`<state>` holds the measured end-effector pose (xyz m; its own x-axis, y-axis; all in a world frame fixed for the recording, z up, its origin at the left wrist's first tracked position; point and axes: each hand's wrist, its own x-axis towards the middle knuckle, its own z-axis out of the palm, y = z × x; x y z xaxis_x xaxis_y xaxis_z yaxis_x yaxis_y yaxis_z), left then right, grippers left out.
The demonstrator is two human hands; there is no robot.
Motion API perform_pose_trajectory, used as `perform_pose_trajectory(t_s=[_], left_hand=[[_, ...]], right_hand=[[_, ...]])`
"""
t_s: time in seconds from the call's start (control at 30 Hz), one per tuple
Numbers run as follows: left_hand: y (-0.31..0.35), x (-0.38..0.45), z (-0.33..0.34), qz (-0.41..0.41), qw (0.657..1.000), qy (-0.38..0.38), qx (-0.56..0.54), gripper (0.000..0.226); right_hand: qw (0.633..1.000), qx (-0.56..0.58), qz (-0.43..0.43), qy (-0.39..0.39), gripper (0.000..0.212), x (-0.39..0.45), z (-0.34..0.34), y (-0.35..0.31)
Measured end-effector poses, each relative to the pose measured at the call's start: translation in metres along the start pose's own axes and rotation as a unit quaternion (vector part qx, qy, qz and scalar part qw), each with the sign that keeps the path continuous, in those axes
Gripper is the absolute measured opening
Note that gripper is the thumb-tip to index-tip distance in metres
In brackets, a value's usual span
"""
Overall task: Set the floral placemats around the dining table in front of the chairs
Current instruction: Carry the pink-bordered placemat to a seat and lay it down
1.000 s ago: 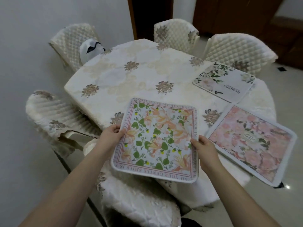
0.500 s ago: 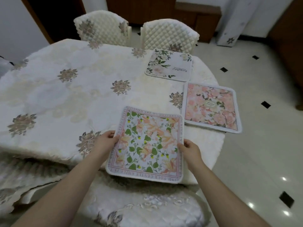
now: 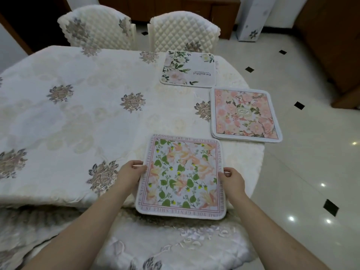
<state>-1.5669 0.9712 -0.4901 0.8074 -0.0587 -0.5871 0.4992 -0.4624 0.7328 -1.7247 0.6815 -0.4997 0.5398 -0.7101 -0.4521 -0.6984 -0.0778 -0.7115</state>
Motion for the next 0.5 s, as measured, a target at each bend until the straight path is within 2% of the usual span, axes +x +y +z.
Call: perform_pose_trajectory(t_s=[0.1, 0.27, 0.5], left_hand=[[-0.006, 0.001, 0.004, 0.015, 0.998, 0.017, 0.055, 0.01], [-0.013, 0.005, 0.01, 0.03, 0.995, 0.054, 0.074, 0.01], [-0.012, 0.011, 0.014, 0.06, 0.987, 0.07, 0.133, 0.012]], right_hand=[[0.999, -0.028, -0.016, 0.029, 0.007, 0.002, -0.001, 0.005], [0.998, -0.037, -0.018, 0.043, 0.018, 0.01, -0.001, 0.005], [0.997, -0.048, -0.027, 0.055, 0.018, 0.019, 0.0, 0.003]])
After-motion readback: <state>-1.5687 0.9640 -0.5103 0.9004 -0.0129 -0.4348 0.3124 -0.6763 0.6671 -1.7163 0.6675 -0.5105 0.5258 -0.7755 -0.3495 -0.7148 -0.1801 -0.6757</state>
